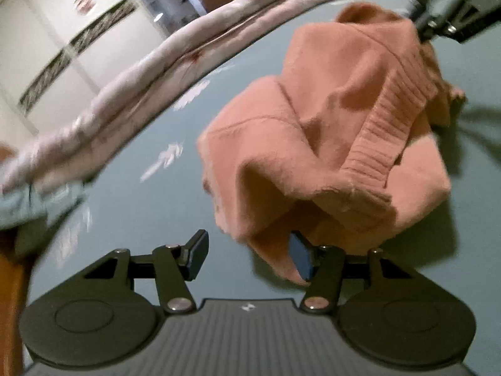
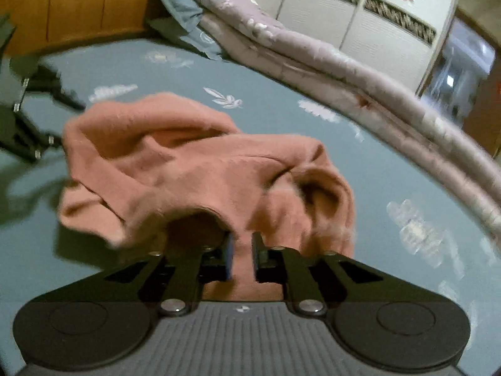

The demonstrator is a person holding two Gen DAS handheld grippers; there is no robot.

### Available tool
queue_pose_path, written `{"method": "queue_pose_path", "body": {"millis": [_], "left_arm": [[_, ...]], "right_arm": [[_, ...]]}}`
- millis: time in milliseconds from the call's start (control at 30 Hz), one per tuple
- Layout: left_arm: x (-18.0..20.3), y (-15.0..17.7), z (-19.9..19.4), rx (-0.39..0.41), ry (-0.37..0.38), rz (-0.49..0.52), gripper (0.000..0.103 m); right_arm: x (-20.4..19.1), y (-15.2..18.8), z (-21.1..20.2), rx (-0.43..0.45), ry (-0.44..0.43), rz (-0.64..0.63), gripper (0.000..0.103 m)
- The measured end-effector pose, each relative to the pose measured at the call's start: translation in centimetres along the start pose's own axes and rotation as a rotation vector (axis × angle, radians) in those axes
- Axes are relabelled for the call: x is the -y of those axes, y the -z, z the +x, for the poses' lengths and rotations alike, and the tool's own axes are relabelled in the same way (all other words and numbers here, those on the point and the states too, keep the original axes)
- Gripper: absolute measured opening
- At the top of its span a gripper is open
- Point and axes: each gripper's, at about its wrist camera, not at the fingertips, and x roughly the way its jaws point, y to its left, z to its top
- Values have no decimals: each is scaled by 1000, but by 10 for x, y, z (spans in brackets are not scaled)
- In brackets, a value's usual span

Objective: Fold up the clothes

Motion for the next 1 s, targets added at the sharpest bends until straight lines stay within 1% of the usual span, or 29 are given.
{"method": "queue_pose_path", "body": {"millis": [33, 100, 133, 167, 200, 233, 267, 300, 400, 533, 667, 767, 800, 867, 900, 933, 1000], "left_arm": [[2, -2, 4, 15, -6, 34, 58], [2, -8, 11, 50, 8, 74, 57], [1, -12, 13, 65, 23, 85, 49], [1, -15, 15, 79, 37, 94, 32], [-3, -18, 16, 79, 54, 74, 25], [-7, -22, 18, 79, 71, 55, 17], [-11, -25, 19, 78, 89, 35, 9], [-15, -29, 20, 78, 105, 14, 6], [-36, -34, 19, 92, 101, -113, 4], [-68, -47, 22, 108, 27, -249, 4], [-107, -67, 42, 99, -28, -399, 4], [-127, -82, 70, 54, -61, -466, 4], [-133, -87, 79, 32, -69, -483, 5], [-139, -93, 100, -33, -93, -516, 5], [-140, -95, 112, -85, -82, -538, 5], [-140, -94, 118, -124, -84, -561, 10], [-139, -90, 127, -187, -78, -599, 10]], "right_arm": [[-5, 1, 3, 11, 28, -56, 39], [-12, 2, 6, 36, 68, -164, 44], [-16, 2, 7, 53, 74, -215, 44], [-21, 2, 8, 73, 73, -265, 44], [-24, 1, 8, 92, 70, -305, 43], [-26, -1, 8, 105, 49, -338, 38], [-26, -4, 9, 110, 18, -351, 27], [-24, -9, 11, 109, -8, -331, 6], [-5, -26, 14, 131, -31, -213, 6], [30, -57, 25, 178, -17, -78, 6], [69, -89, 56, 178, 28, 57, 6], [95, -110, 92, 134, 94, 139, 6], [104, -118, 108, 104, 107, 175, 6], [120, -126, 137, 30, 128, 241, 6], [128, -130, 153, -14, 140, 275, 6], [133, -130, 165, -46, 135, 305, 7], [140, -128, 183, -101, 108, 360, 9]]}}
